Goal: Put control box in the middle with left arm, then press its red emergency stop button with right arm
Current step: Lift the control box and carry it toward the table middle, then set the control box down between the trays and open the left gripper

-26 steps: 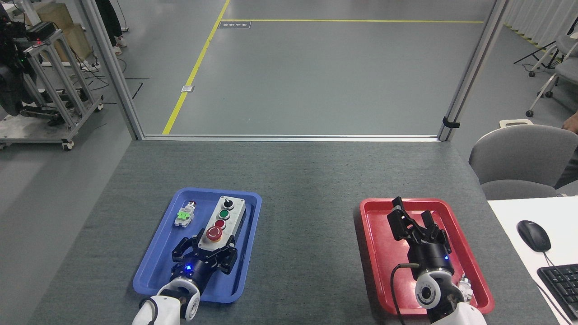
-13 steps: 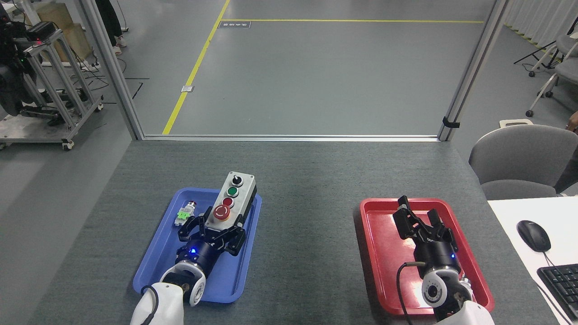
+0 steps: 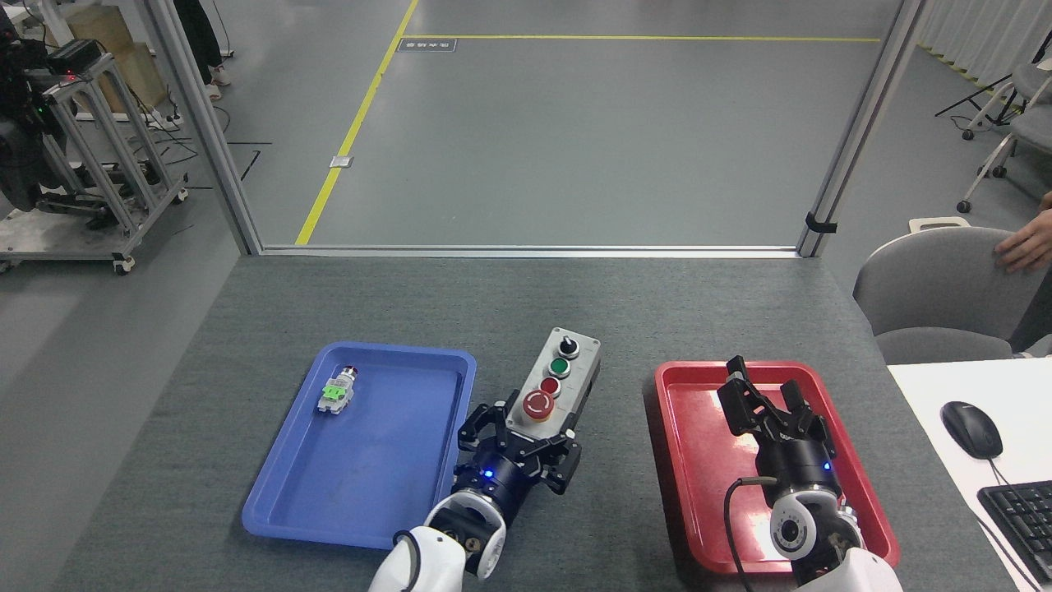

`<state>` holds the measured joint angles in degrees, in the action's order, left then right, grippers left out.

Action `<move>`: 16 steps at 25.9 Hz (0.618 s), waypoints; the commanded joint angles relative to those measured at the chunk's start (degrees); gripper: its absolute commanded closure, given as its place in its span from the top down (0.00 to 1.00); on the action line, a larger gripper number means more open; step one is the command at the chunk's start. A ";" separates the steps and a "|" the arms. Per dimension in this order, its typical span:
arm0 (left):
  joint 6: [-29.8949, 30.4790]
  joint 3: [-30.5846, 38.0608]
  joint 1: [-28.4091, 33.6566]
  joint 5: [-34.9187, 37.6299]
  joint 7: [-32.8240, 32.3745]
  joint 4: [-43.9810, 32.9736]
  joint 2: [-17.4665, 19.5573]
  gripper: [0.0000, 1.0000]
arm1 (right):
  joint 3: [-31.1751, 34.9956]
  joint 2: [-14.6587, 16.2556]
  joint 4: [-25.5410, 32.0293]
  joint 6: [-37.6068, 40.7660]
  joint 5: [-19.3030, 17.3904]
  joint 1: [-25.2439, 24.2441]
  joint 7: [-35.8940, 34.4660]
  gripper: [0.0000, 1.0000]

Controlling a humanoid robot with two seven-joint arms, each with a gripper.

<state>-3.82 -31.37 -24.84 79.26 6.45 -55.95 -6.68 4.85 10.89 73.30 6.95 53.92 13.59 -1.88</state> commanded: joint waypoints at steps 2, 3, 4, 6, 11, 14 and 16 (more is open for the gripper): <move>-3.57 -6.51 -1.27 0.11 -0.03 4.97 -1.32 0.00 | -0.01 0.01 0.01 0.08 -0.04 0.03 -0.58 1.00; -3.65 -7.39 -1.27 0.02 -0.12 5.15 -1.32 0.00 | -0.01 0.01 0.01 0.08 -0.04 0.03 -0.58 1.00; -3.74 -7.92 -1.27 0.02 -0.12 5.50 -1.32 0.00 | 0.07 0.01 -0.08 0.08 -0.13 0.03 -0.58 1.00; -3.74 -8.80 -1.27 0.02 -0.12 6.47 -1.32 0.00 | -0.01 0.10 -0.17 -0.01 -0.13 0.03 -0.50 1.00; -3.74 -9.06 -1.27 0.02 -0.12 7.17 -1.23 0.00 | -0.01 -0.17 -0.26 -0.01 -0.04 0.03 -1.11 0.99; -3.74 -8.98 -1.18 0.02 -0.21 7.17 -1.32 0.47 | 0.07 -0.08 -0.26 -0.10 0.05 0.12 -1.02 0.99; -4.01 -8.98 -1.09 0.11 -0.21 7.00 -1.23 0.83 | -0.01 -0.08 -0.26 -0.10 0.31 0.12 -1.02 0.99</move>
<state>-7.63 -40.33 -26.06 79.29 6.24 -48.83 -7.96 4.87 10.81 73.04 6.89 53.97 13.68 -2.89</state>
